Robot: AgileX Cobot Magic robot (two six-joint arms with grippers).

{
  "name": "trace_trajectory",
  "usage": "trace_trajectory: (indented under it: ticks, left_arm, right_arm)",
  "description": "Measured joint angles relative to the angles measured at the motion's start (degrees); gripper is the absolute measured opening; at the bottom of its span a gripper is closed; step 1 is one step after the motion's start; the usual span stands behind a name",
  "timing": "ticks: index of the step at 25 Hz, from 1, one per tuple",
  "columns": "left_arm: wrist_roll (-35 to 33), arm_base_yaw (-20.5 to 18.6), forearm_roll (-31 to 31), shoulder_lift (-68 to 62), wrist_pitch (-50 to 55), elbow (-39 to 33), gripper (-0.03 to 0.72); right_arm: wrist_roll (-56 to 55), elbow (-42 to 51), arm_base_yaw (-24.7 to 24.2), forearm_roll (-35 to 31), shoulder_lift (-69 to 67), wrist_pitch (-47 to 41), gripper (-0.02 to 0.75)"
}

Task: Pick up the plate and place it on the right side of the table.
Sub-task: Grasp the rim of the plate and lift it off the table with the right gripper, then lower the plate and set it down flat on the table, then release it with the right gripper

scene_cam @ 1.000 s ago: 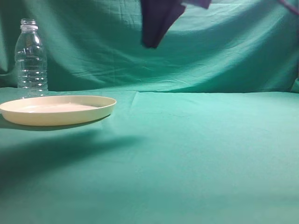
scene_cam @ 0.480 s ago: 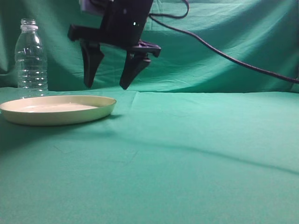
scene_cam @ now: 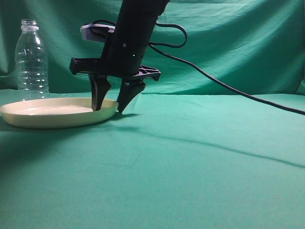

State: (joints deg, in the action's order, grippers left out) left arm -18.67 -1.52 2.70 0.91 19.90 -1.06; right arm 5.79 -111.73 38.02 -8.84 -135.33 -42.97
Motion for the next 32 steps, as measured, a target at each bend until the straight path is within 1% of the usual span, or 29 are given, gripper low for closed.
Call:
trace_trajectory:
  ticks: [1,3,4,5,6,8,9,10,12,15,20,25,28,32]
  left_arm:
    - [0.0,0.0,0.0,0.0,0.0,0.0,0.000]
    - [0.0,0.0,0.0,0.0,0.0,0.0,0.000]
    - [0.0,0.0,0.0,0.0,0.0,0.0,0.000]
    - [0.0,0.0,0.0,0.0,0.0,0.0,0.000]
    - [0.0,0.0,0.0,0.0,0.0,0.0,0.000]
    - [0.0,0.0,0.0,0.0,0.0,0.0,0.000]
    - [0.0,0.0,0.0,0.0,0.0,0.0,0.000]
    - [0.0,0.0,0.0,0.0,0.0,0.0,0.000]
    - [0.0,0.0,0.0,0.0,0.0,0.0,0.000]
    - [0.0,0.0,0.0,0.0,0.0,0.0,0.000]
    - [0.0,0.0,0.0,0.0,0.0,0.0,0.000]
    - [0.0,0.0,0.0,0.0,0.0,0.0,0.000]
    - [0.0,0.0,0.0,0.0,0.0,0.0,0.000]
    - [0.0,0.0,0.0,0.0,0.0,0.0,0.000]
  right_arm:
    - [0.0,0.0,0.0,0.0,0.0,0.1,0.340]
    - [0.0,0.0,0.0,0.2,-0.1,0.4,0.204]
    - [-0.2,0.0,0.0,0.7,-0.1,0.5,0.122]
    - [-0.8,-0.2,0.0,1.2,-0.1,0.6,0.076]
    - [-2.0,-0.3,0.0,1.8,-0.1,0.6,0.051]
    - [-5.2,-1.4,0.1,4.6,-0.1,-0.7,0.066]
    - [-6.9,-2.5,0.1,6.5,-0.1,-2.2,0.000]
    - [-8.3,-3.8,0.1,9.5,-0.1,-4.2,0.000]
    - [-10.0,-6.6,0.0,13.1,0.2,-8.1,0.000]
    - [-10.6,-10.0,-1.0,15.8,2.7,-13.7,0.000]
    - [-9.7,-11.2,-5.2,17.9,9.7,-20.6,0.000]
    - [-8.7,-10.8,-11.7,18.0,16.7,-27.4,0.000]
    - [-8.2,-5.6,-17.1,18.1,22.2,-27.7,0.000]
    - [-7.7,7.2,-23.8,18.3,28.4,-24.9,0.000]
